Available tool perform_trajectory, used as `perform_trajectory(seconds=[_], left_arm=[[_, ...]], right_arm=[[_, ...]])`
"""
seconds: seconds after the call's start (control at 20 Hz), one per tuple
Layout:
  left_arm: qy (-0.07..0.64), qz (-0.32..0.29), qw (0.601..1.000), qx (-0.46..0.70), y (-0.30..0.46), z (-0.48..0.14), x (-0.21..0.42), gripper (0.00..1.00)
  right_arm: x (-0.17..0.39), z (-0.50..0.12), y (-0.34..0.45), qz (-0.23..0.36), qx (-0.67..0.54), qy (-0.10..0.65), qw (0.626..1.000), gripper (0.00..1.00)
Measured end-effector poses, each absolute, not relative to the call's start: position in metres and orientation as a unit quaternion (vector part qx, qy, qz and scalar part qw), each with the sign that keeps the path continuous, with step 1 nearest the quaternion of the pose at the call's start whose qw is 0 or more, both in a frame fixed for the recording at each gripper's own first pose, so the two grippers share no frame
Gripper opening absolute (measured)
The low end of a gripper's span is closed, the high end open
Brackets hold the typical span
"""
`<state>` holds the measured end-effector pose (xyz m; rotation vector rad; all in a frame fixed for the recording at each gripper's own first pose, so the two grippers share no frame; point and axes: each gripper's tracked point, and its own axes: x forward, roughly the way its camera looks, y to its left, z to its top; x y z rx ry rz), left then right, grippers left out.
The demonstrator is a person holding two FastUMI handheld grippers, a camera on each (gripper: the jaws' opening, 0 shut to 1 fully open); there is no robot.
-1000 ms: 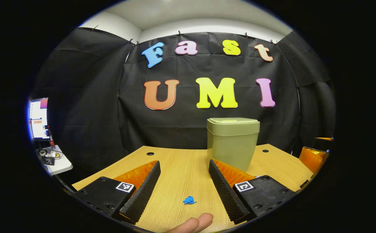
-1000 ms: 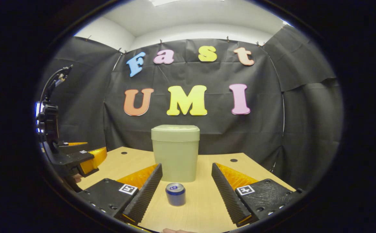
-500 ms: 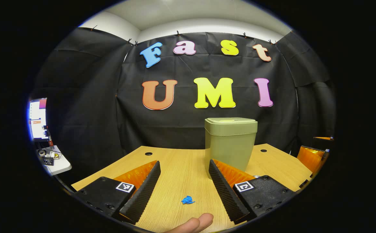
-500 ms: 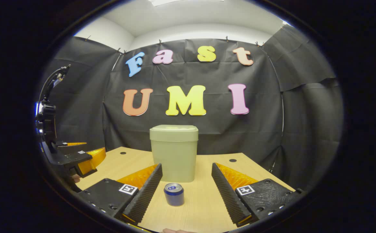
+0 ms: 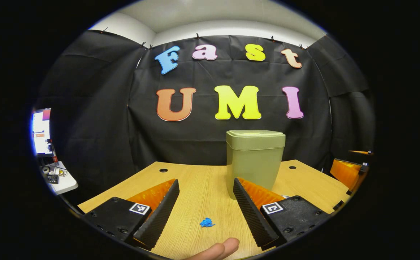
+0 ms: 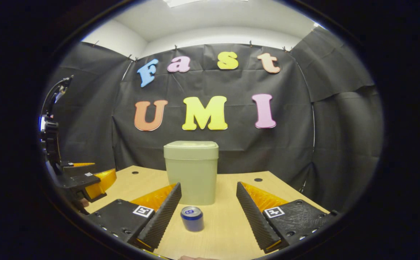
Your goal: Press the lid of the desktop garbage bin to open it, pick up the crumpled paper on the desktop and throw it into the bin, then pick up the pop can on the desktop and drop it into the bin, and finally close the garbage bin lid.
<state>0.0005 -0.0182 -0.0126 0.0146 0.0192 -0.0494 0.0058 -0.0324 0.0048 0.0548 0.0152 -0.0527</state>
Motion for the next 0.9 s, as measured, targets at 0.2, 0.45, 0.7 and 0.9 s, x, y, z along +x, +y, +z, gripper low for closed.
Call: perform_trajectory(seconds=[0.2,0.45,0.7,0.9], left_arm=[[0.012,-0.022,1.0,0.006,-0.016,-0.014,0.003,0.97],[0.015,-0.018,1.0,0.005,-0.011,-0.015,0.005,0.97],[0.017,-0.012,1.0,0.004,-0.004,-0.017,0.008,0.97],[0.02,-0.01,1.0,0.001,-0.001,-0.018,0.011,0.97]], right_arm=[[0.013,0.011,-0.022,-0.013,0.038,0.011,0.999,0.77],[0.026,0.023,-0.01,-0.01,0.005,0.009,1.0,0.16],[0.046,0.056,0.004,-0.003,-0.013,-0.008,1.0,0.0],[0.081,0.091,0.019,0.019,-0.015,-0.013,1.0,0.0]])
